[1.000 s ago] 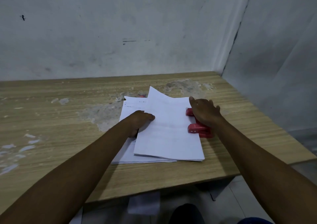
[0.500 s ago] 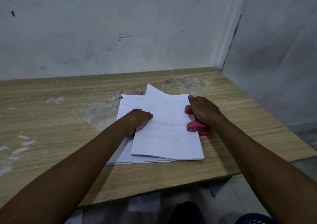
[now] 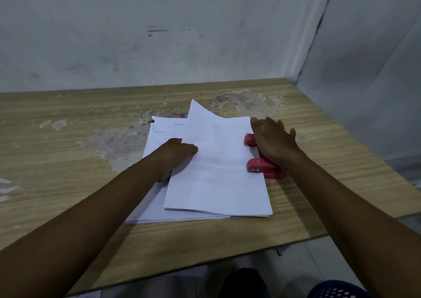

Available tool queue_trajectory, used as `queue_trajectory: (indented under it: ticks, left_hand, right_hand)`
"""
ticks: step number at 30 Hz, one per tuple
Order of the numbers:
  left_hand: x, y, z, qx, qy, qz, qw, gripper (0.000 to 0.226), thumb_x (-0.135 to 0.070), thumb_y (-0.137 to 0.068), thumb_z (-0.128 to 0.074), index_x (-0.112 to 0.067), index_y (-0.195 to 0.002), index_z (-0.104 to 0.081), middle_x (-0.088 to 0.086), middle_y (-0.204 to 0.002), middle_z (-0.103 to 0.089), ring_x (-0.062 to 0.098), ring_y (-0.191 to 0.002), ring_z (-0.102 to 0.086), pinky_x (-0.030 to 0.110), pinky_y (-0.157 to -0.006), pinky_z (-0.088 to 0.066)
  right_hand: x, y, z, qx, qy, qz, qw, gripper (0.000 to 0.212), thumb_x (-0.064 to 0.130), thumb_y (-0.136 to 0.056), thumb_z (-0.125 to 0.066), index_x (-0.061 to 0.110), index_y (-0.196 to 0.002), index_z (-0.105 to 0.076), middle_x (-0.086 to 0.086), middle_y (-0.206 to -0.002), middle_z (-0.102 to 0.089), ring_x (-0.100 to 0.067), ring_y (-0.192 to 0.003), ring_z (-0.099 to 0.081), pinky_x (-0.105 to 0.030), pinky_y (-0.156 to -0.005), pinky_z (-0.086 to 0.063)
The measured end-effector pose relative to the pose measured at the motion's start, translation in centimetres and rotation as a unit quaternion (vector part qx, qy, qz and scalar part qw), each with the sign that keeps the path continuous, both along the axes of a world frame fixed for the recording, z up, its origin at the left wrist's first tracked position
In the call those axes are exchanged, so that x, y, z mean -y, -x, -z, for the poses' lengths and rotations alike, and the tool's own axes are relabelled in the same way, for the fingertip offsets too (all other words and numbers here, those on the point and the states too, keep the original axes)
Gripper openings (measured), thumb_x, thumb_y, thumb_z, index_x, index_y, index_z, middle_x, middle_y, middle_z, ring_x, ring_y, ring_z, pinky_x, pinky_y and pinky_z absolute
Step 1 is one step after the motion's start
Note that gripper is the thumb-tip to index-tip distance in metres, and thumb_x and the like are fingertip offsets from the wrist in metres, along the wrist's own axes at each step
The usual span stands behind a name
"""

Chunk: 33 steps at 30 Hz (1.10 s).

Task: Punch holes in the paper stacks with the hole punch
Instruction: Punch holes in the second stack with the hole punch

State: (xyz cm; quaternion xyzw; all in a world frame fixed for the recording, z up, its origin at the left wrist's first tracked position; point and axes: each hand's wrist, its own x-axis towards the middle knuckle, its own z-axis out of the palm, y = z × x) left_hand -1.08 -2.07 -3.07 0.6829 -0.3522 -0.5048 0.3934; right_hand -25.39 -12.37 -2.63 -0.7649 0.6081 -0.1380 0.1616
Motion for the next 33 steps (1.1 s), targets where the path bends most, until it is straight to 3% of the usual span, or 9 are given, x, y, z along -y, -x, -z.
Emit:
queue_trajectory:
  ticks: [5, 9, 14, 20, 23, 25, 29, 30, 33]
  left_hand:
    - [0.4, -0.2, 0.7, 0.001, 0.015, 0.001, 1.000, 0.031, -0.023, -0.080, -0.068, -0.012, -0.109, -0.072, 0.010, -0.104, -0.076, 0.036, -0.095, -0.072, 0.052, -0.092, -0.055]
    - [0.3, -0.2, 0.7, 0.010, 0.006, 0.009, 1.000, 0.043, -0.030, -0.071, -0.069, -0.013, -0.110, -0.070, 0.008, -0.104, -0.076, 0.034, -0.095, -0.072, 0.052, -0.093, -0.055]
    - [0.0, 0.2, 0.2, 0.035, 0.004, -0.004, 0.999, 0.051, -0.037, -0.064, -0.068, -0.014, -0.110, -0.070, 0.008, -0.105, -0.075, 0.035, -0.094, -0.072, 0.051, -0.092, -0.055]
    - [-1.0, 0.9, -1.4, 0.053, 0.006, -0.009, 0.999, 0.037, -0.030, -0.071, -0.067, -0.011, -0.103, -0.072, 0.010, -0.101, -0.075, 0.034, -0.091, -0.072, 0.049, -0.091, -0.056]
    - [-1.7, 1.5, -2.2, 0.045, 0.013, -0.011, 0.999, 0.034, -0.024, -0.073, -0.065, -0.009, -0.104, -0.071, 0.011, -0.101, -0.075, 0.033, -0.090, -0.072, 0.048, -0.090, -0.057]
    - [-2.0, 1.6, -2.4, 0.045, 0.015, -0.016, 0.999, 0.036, -0.023, -0.072, -0.064, -0.008, -0.104, -0.071, 0.011, -0.100, -0.075, 0.034, -0.090, -0.072, 0.048, -0.090, -0.056]
    - [-2.0, 1.6, -2.2, 0.041, 0.012, -0.019, 0.999, 0.045, -0.028, -0.062, -0.063, -0.011, -0.103, -0.072, 0.012, -0.104, -0.074, 0.036, -0.094, -0.071, 0.051, -0.092, -0.055]
    - [-1.9, 1.4, -1.9, 0.041, 0.012, -0.020, 0.999, 0.047, -0.029, -0.060, -0.063, -0.012, -0.103, -0.072, 0.011, -0.105, -0.074, 0.035, -0.096, -0.070, 0.050, -0.094, -0.055]
    - [-1.1, 0.8, -1.0, 0.050, 0.010, -0.026, 0.998, 0.054, -0.034, -0.054, -0.067, -0.014, -0.104, -0.070, 0.009, -0.109, -0.072, 0.034, -0.100, -0.068, 0.048, -0.096, -0.053]
  right_hand:
    - [-0.2, 0.5, 2.0, 0.046, -0.003, 0.018, 0.999, 0.078, 0.071, -0.094, -0.007, 0.031, -0.159, -0.024, -0.001, -0.171, -0.007, -0.026, -0.157, 0.007, -0.056, -0.121, 0.011]
    - [0.4, 0.4, 2.5, 0.075, -0.012, 0.019, 0.997, 0.092, 0.078, -0.082, -0.003, 0.031, -0.156, -0.030, 0.002, -0.169, -0.018, -0.026, -0.157, -0.001, -0.058, -0.121, 0.005]
    - [-0.1, 0.5, 1.8, 0.028, -0.021, -0.002, 0.999, 0.068, 0.064, -0.088, -0.009, 0.027, -0.122, -0.054, -0.002, -0.145, -0.047, -0.037, -0.146, -0.027, -0.067, -0.116, -0.014]
    - [-0.6, -0.5, -1.2, -0.087, -0.014, 0.010, 0.996, 0.061, 0.057, -0.095, -0.027, 0.022, -0.141, -0.046, -0.004, -0.159, -0.030, -0.043, -0.150, -0.012, -0.064, -0.117, -0.012]
    - [-1.1, -1.1, -3.3, 0.000, -0.029, 0.024, 0.999, 0.067, 0.059, -0.101, -0.028, 0.018, -0.153, -0.037, -0.002, -0.165, -0.024, -0.039, -0.152, -0.014, -0.057, -0.120, -0.014]
    - [-1.1, -1.3, -4.5, 0.167, -0.072, 0.038, 0.983, 0.074, 0.067, -0.100, -0.025, 0.019, -0.154, -0.038, -0.006, -0.163, -0.033, -0.033, -0.148, -0.031, -0.048, -0.117, -0.026]
    - [-2.0, 1.8, -1.7, 0.416, -0.171, 0.158, 0.879, 0.113, 0.104, -0.062, -0.020, 0.022, -0.127, -0.063, -0.015, -0.112, -0.075, -0.034, -0.094, -0.075, -0.052, -0.095, -0.054]
    - [-4.3, 2.5, -1.2, 0.444, -0.154, 0.173, 0.866, 0.098, 0.096, -0.073, -0.023, 0.021, -0.119, -0.065, -0.014, -0.098, -0.076, -0.031, -0.084, -0.076, -0.048, -0.088, -0.058]
    - [-10.9, 3.7, -0.7, 0.361, -0.004, 0.148, 0.921, 0.052, 0.053, -0.107, -0.024, 0.022, -0.112, -0.065, 0.008, -0.095, -0.071, -0.007, -0.089, -0.067, -0.024, -0.074, -0.048]
